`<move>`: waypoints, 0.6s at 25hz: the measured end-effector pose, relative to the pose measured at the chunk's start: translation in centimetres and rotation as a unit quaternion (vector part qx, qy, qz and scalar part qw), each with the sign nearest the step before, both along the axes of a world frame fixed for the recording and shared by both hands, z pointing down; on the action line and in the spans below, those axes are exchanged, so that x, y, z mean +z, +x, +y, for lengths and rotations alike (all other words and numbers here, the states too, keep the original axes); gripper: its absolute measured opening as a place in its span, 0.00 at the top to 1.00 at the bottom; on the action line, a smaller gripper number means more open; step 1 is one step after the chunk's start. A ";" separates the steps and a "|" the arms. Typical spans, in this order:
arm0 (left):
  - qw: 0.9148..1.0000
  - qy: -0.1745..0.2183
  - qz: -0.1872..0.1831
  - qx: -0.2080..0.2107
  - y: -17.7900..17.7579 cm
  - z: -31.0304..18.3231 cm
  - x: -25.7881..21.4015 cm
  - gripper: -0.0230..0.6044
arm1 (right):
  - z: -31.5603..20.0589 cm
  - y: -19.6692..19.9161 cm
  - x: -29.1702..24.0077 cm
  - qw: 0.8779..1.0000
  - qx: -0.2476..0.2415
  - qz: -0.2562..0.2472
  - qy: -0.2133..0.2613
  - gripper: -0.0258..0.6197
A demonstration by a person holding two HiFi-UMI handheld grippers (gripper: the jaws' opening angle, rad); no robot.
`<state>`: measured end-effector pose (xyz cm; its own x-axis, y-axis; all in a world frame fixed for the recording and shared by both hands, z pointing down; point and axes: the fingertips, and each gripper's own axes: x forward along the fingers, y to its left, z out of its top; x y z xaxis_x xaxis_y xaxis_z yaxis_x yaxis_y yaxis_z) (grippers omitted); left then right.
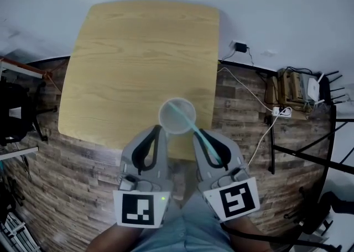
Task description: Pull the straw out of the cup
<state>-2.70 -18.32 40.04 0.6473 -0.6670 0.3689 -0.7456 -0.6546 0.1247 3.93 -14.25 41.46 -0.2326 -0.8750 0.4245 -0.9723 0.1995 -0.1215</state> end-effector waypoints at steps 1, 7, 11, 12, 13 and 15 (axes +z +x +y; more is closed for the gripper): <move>1.000 0.005 0.003 -0.001 0.0 -0.1 -0.4 0.93 | 0.0 0.0 -0.4 1.000 0.000 0.002 0.005 0.90; 0.999 0.037 0.015 -0.002 0.1 -0.4 -3.6 0.93 | -0.7 0.3 -3.8 0.999 0.004 0.006 0.043 0.90; 0.998 0.063 0.026 -0.001 0.4 -0.5 -6.0 0.93 | -1.1 0.5 -6.4 0.997 0.003 0.012 0.076 0.90; 0.997 0.070 0.030 -0.001 0.5 -0.5 -6.6 0.93 | -1.2 0.5 -7.1 0.996 0.003 0.014 0.083 0.90; 0.996 0.077 0.034 -0.001 0.5 -0.6 -7.2 0.93 | -1.3 0.5 -7.7 0.996 0.003 0.016 0.091 0.90; 0.995 0.091 0.043 -0.003 0.5 -0.6 -8.4 0.93 | -1.6 0.5 -9.0 0.994 0.002 0.021 0.109 0.90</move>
<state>-2.17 -18.96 31.61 0.6675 -0.7213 0.1849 -0.7410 -0.6680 0.0691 4.47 -15.90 32.45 -0.2161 -0.9478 0.2343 -0.9762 0.2137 -0.0360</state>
